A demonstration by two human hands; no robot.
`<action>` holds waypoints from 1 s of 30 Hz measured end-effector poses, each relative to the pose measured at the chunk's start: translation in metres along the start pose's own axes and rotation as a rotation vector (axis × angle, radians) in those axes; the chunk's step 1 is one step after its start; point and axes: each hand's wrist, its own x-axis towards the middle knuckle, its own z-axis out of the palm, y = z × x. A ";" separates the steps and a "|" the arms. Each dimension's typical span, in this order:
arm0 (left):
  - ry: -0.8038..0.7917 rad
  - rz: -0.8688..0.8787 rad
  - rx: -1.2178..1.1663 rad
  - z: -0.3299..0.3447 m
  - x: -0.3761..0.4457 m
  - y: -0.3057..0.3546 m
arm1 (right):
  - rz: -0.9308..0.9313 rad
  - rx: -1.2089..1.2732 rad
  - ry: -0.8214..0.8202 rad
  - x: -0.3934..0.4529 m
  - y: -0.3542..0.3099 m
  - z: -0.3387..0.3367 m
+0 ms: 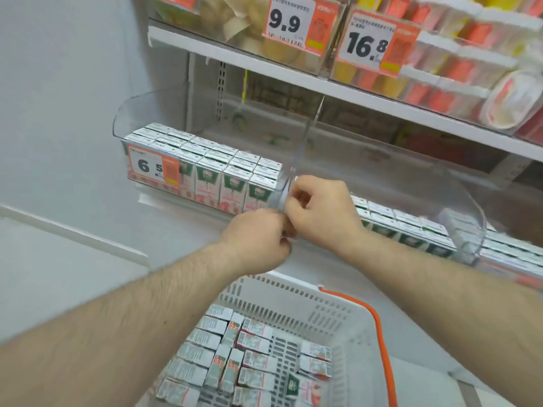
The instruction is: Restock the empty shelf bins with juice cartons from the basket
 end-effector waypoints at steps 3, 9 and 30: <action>-0.201 0.022 0.082 0.016 -0.007 -0.004 | 0.060 0.054 -0.105 -0.055 0.025 0.007; -0.455 -0.024 0.174 0.056 -0.021 -0.017 | 0.422 0.075 -0.379 -0.135 0.082 0.039; -0.767 -0.725 0.250 0.300 -0.101 -0.048 | 1.100 -0.128 -0.943 -0.260 0.176 0.180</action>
